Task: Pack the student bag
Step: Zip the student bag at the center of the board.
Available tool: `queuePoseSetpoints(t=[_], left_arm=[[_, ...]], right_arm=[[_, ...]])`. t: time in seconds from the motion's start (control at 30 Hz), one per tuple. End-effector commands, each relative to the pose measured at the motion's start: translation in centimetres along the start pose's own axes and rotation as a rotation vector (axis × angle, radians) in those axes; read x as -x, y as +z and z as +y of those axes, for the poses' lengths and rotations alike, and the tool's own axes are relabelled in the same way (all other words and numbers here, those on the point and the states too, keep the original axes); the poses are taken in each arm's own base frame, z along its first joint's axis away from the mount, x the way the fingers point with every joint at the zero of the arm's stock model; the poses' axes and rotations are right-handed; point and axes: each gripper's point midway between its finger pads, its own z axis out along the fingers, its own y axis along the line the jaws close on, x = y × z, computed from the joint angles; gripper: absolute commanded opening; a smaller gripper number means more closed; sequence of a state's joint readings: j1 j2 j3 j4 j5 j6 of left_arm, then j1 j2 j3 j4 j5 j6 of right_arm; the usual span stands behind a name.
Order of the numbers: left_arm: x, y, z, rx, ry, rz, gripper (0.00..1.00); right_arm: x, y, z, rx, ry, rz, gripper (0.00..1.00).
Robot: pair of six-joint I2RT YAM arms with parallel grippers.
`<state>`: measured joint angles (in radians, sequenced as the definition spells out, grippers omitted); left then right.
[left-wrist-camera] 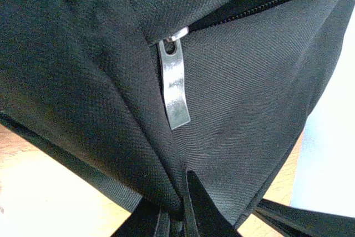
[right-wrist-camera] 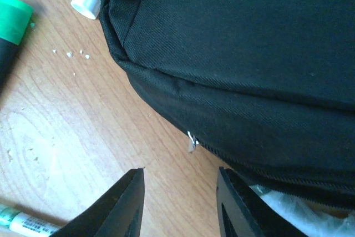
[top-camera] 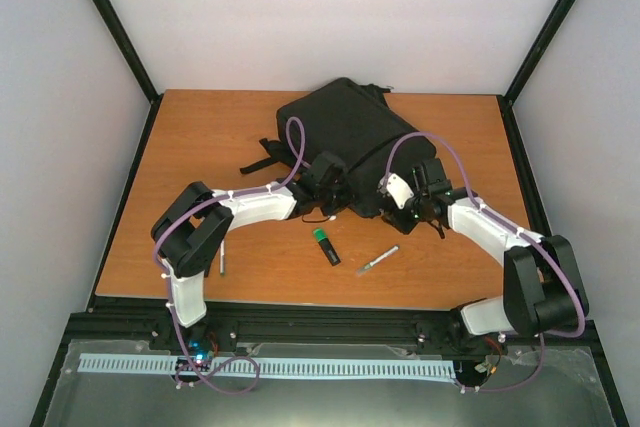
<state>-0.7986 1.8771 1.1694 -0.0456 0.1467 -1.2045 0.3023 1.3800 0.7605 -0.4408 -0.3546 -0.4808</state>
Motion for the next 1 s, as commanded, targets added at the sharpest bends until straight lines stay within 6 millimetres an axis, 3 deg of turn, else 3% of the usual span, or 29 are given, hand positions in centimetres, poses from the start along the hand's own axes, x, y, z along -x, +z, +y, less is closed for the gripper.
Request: queuePoseSetpoints(t=[0.0,0.63,0.97], left_arm=[[0.4,-0.5,-4.2,-0.115,0.036,0.001,0.01],[0.4,-1.3,-5.6,-0.140,0.046,0.014,0.01],[0.6,-1.6,-5.6,-0.129,0.052,0.006,0.01]], right_arm=[[1.5,0.5,-0.6,-0.020,-0.001,-0.026,0.38],[1.2,2.5,-2.0,-0.060,0.040,0.000,0.37],[0.7,1.0,-1.8,-0.077,0.073,0.028,0.42]])
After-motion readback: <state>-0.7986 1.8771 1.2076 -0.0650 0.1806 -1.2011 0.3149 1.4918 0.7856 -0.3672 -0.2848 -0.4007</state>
